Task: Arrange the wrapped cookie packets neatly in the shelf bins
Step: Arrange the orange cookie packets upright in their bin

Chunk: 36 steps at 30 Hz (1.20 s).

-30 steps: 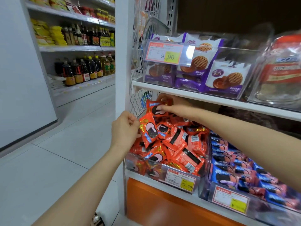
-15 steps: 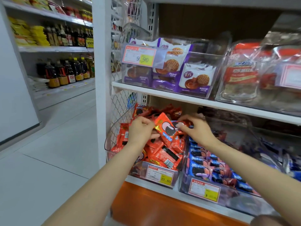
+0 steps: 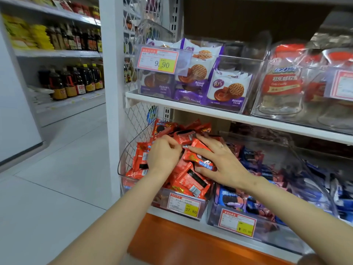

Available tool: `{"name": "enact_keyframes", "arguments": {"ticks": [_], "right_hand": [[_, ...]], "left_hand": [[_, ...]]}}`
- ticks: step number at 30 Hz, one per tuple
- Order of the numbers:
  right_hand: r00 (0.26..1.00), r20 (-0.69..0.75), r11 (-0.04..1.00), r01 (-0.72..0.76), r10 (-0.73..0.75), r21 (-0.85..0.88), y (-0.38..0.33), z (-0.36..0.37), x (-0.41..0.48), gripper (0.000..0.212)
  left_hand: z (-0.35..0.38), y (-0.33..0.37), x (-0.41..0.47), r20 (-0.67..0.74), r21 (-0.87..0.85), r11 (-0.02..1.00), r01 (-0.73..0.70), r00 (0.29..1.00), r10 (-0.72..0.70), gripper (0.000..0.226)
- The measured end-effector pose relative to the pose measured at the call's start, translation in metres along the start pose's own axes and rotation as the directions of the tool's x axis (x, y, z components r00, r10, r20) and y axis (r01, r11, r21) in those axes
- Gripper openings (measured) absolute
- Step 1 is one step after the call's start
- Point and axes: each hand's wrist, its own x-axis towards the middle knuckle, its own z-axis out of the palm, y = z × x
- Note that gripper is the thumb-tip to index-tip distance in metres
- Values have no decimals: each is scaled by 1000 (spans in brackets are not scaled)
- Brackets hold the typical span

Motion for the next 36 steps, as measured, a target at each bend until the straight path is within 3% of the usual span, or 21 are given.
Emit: {"name": "enact_keyframes", "arguments": {"ticks": [3,6,9,12,17,22,29,33,36], "right_hand": [[1000,-2,1000,13,-13,-15,-2,1,1,60],[1000,-29,1000,2,-2,-2,-4,-2,1,60],[999,-38,1000,4,-4,9,-7,-3,1,60],[999,-51,1000,12,-13,-9,-9,-1,-1,61],[995,-99,999,-20,23,32,-8,-5,-1,57],[992,-116,997,-37,45,74,-9,-2,2,54],[976,-214,993,-6,31,116,-13,-7,3,48],[982,-176,997,70,-65,27,-15,-1,-4,53],[964,-264,997,45,-27,62,-14,-12,-6,49]], "left_hand": [[-17,-18,10,-130,142,990,-4,991,23,10],[-32,-43,18,-150,387,921,-40,983,105,23],[-39,-63,24,-66,566,807,-169,966,249,35],[-37,-68,29,81,640,695,-329,928,365,42],[-37,-68,38,197,763,555,-331,937,288,45],[-39,-65,39,254,808,445,-385,911,325,42],[-40,-69,30,246,727,581,-366,929,278,26],[-47,-64,26,200,753,563,-339,934,295,26],[-59,-55,24,122,720,615,-321,931,343,18]]}}
